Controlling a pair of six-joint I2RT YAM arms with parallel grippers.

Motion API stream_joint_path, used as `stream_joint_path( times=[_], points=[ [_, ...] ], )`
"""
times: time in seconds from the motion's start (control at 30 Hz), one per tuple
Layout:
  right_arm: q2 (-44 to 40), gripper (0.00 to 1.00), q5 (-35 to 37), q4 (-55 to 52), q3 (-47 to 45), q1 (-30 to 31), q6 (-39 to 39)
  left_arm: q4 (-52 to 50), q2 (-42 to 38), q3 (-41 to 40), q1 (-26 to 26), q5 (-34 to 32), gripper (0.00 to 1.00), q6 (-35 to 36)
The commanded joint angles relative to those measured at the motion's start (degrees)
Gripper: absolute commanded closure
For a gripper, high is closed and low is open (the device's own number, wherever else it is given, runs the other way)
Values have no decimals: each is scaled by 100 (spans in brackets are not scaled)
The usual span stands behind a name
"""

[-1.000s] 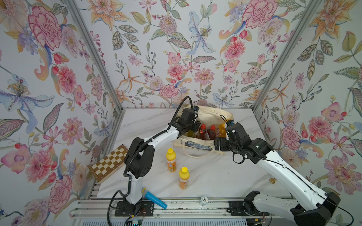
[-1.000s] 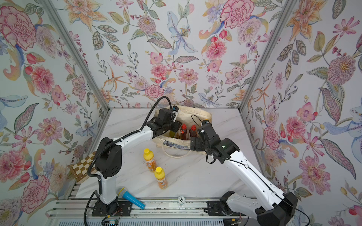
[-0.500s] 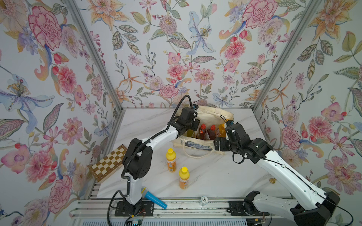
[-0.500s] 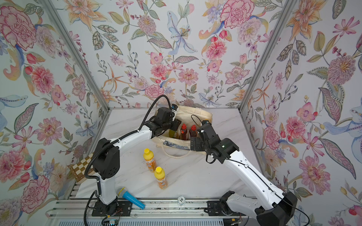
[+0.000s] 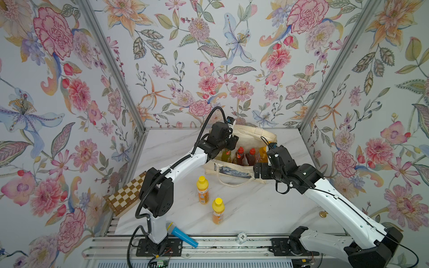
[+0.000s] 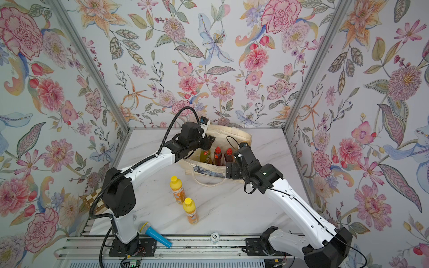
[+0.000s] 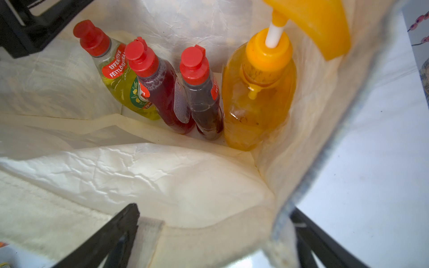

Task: Pack dish soap into the shopping bag
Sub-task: Place the bottle of dish soap in the shopping bag, then pick up the bottle of dish soap at the center of the board.

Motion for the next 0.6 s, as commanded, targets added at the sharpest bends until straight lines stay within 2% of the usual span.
stream_joint_path(
  times=[0.0, 0.33, 0.47, 0.57],
  points=[
    [47, 1, 13, -18, 141, 43, -75, 28, -352, 196, -51, 49, 41, -78],
    [-95, 1, -132, -35, 412, 209, -128, -210, -1204, 164, -99, 75, 30, 93],
    [-180, 1, -104, -170, 671, 282, -37, -266, -1915, -173, -107, -203, 27, 188],
    [-232, 1, 57, -275, 874, 414, 14, -346, -2434, -508, -106, -674, 25, 276]
  ],
)
